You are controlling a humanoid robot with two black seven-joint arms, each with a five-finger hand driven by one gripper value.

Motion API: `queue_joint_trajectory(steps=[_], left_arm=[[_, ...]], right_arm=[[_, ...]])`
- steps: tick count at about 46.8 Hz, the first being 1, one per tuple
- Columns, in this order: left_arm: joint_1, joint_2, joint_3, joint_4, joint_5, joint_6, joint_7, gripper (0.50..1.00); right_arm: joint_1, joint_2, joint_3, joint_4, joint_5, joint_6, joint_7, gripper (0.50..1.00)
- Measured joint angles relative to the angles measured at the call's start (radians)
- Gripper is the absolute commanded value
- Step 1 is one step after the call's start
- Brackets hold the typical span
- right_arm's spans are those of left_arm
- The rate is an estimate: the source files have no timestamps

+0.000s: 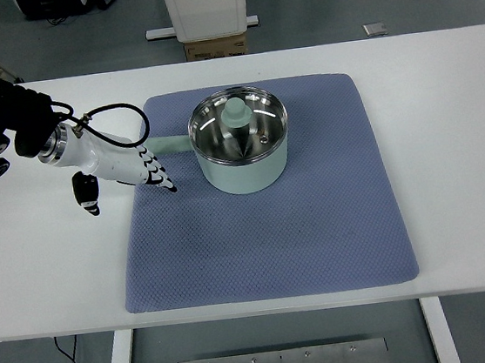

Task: Rotate green pot handle

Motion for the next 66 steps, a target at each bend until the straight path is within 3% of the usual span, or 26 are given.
queue_joint_trajectory(steps=[14,41,66], left_arm=[[-0.003,0.0,0.0,-0.097,-0.03,-0.016,0.0,1.0],[-0.003,-0.038,-0.013,-0.191,-0.446,-0.033,0.0,1.0],[0.007,-0.065,-0.063,-0.176,-0.92,0.016,0.0,1.0]], right_arm=[[0.0,0.0,0.0,0.0,0.001,0.0,0.0,1.0],[0.0,0.0,0.0,0.0,0.0,0.0,0.0,1.0],[0.0,0.0,0.0,0.0,0.0,0.0,0.0,1.0]])
